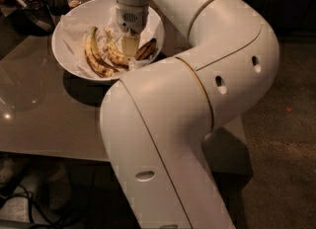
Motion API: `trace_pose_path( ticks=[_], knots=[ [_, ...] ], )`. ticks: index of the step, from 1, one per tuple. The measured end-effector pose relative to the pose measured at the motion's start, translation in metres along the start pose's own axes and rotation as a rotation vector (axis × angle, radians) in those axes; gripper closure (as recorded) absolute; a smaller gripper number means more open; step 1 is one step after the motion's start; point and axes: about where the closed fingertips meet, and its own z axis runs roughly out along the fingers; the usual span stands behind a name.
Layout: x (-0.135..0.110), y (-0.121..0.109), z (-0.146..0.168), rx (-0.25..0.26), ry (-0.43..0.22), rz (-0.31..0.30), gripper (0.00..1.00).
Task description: Pick banana from white bowl
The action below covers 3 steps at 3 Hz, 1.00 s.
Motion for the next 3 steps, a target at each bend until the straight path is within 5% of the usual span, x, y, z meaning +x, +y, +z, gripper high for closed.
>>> trace_pose_path(
  ticks=[2, 3],
  knots=[
    [0.0, 0.0, 0.0, 0.0, 0.0, 0.0, 1.0],
    [-0.0046, -0.004, -0.0066, 0.059, -0.021, -0.007, 1.0]
  ],
)
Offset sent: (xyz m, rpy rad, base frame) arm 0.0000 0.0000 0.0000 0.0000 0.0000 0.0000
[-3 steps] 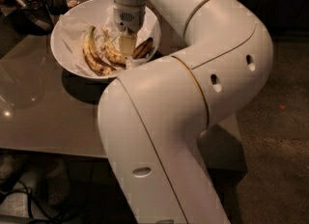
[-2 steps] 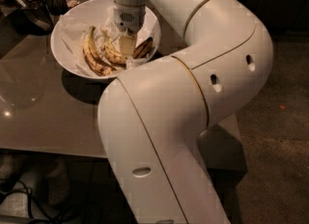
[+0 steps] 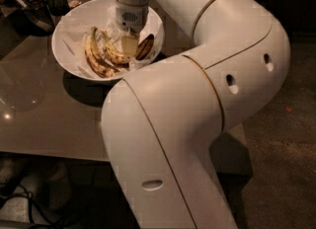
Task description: Pick banana from white bowl
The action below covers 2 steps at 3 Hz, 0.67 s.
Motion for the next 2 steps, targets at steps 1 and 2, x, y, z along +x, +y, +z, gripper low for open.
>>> trace_pose_path(
  ticks=[1, 2],
  knots=[
    [-0.002, 0.014, -0.02, 0.075, -0.027, -0.026, 1.0],
    [0.001, 0.034, -0.037, 0.113, -0.046, -0.053, 1.0]
  ],
)
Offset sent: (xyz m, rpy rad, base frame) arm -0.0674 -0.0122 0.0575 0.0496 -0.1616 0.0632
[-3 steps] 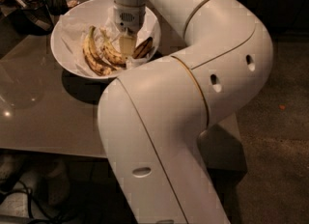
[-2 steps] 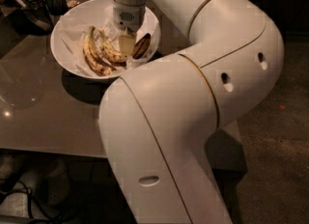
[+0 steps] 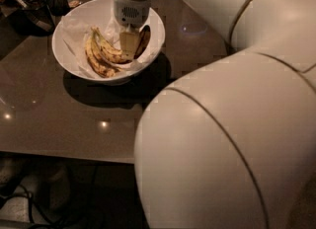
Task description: Pick banana from white bowl
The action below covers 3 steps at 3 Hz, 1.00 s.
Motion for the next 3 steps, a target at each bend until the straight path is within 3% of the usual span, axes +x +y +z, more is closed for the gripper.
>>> trace_pose_path(
  ticks=[2, 3],
  knots=[
    [-0.002, 0.003, -0.014, 0.036, 0.004, 0.002, 1.0],
    [-0.014, 0.015, -0.043, 0.097, 0.001, -0.002, 1.0]
  ],
)
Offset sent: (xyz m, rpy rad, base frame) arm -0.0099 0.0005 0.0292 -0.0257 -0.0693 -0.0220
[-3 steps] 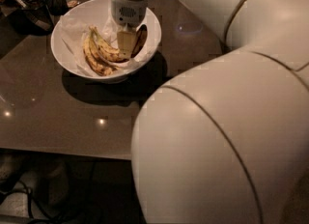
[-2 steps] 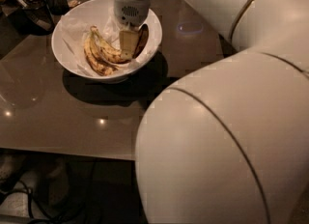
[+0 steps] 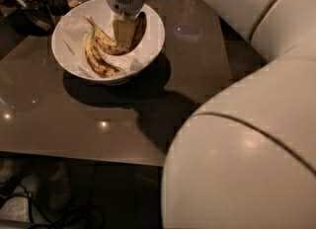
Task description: Pick banana from white bowl
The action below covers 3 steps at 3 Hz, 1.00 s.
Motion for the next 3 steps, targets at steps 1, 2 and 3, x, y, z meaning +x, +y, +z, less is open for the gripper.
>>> trace_pose_path(
  ticks=[1, 2, 3],
  knots=[
    [-0.011, 0.014, -0.036, 0.054, -0.026, -0.03, 1.0],
    [-0.016, 0.01, -0.038, 0.062, -0.025, -0.042, 1.0],
    [-0.018, 0.027, -0.053, 0.041, -0.046, -0.055, 1.0]
  ],
)
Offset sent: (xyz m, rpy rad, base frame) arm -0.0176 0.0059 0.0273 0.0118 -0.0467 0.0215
